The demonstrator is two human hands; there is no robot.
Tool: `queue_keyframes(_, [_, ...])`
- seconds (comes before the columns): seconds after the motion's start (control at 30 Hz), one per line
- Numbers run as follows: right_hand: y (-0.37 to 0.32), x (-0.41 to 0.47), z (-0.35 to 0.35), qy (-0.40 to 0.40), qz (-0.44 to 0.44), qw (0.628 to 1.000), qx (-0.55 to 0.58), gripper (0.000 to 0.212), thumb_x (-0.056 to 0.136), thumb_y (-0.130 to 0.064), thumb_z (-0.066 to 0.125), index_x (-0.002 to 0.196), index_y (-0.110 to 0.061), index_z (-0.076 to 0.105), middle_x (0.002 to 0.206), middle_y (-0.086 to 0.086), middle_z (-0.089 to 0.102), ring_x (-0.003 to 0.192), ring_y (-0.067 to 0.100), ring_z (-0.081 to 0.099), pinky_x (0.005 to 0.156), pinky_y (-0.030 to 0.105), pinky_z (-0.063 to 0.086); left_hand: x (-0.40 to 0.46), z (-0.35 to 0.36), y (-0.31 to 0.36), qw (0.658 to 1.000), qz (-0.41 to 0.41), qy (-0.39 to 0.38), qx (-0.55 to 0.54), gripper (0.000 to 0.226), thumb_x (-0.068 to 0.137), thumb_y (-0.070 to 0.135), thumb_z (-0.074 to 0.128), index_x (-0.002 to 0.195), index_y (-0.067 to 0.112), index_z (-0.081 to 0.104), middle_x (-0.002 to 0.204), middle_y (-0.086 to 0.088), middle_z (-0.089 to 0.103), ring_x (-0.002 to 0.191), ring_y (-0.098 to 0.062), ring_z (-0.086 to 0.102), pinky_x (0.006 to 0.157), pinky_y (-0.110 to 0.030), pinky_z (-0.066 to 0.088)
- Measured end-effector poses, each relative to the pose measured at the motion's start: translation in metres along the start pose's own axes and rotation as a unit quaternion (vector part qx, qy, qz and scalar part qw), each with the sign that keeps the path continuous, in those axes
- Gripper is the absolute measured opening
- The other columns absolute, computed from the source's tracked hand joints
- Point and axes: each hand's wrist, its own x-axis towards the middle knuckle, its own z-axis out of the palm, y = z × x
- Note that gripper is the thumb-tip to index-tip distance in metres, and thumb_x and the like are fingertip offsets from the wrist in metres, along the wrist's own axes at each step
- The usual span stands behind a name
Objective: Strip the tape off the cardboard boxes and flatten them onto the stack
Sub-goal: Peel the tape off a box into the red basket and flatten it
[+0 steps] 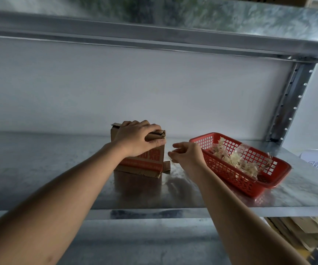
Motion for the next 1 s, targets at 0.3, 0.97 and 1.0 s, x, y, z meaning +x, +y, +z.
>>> queue_keyframes(0.3, [-0.001, -0.002, 0.005, -0.028, -0.033, 0.996, -0.079, 0.02, 0.1, -0.017, 0.066, 0.086, -0.028, 0.075, 0.094, 0.002, 0.073, 0.069, 0.021, 0.064, 0.057, 0.03, 0.053, 0.0, 0.0, 0.0, 1.0, 0.001, -0.001, -0.003, 0.075, 0.082, 0.091, 0.023, 0.139, 0.05, 0.049, 0.134, 0.018, 0.056, 0.125, -0.02, 0.054, 0.11, -0.043, 0.03])
queue_keyframes(0.97, [-0.062, 0.01, -0.075, 0.166, -0.142, 0.972, -0.086, 0.009, 0.085, -0.02, 0.084, 0.092, -0.023, 0.077, 0.085, -0.013, 0.074, 0.078, 0.0, 0.068, 0.056, 0.008, 0.043, 0.031, 0.0, 0.038, 0.999, 0.011, -0.029, -0.025, 0.065, 0.087, 0.089, 0.032, 0.131, 0.047, 0.055, 0.122, 0.012, 0.06, 0.114, -0.02, 0.058, 0.106, -0.047, 0.034])
queue_keyframes(1.0, [-0.062, 0.014, -0.082, 0.173, -0.15, 0.968, -0.106, 0.01, 0.083, -0.023, 0.086, 0.089, -0.024, 0.077, 0.082, -0.014, 0.074, 0.079, -0.001, 0.068, 0.061, 0.012, 0.044, 0.034, 0.001, 0.04, 0.999, 0.004, -0.033, -0.02, 0.065, 0.087, 0.09, 0.032, 0.131, 0.048, 0.055, 0.122, 0.012, 0.06, 0.114, -0.02, 0.058, 0.106, -0.048, 0.033])
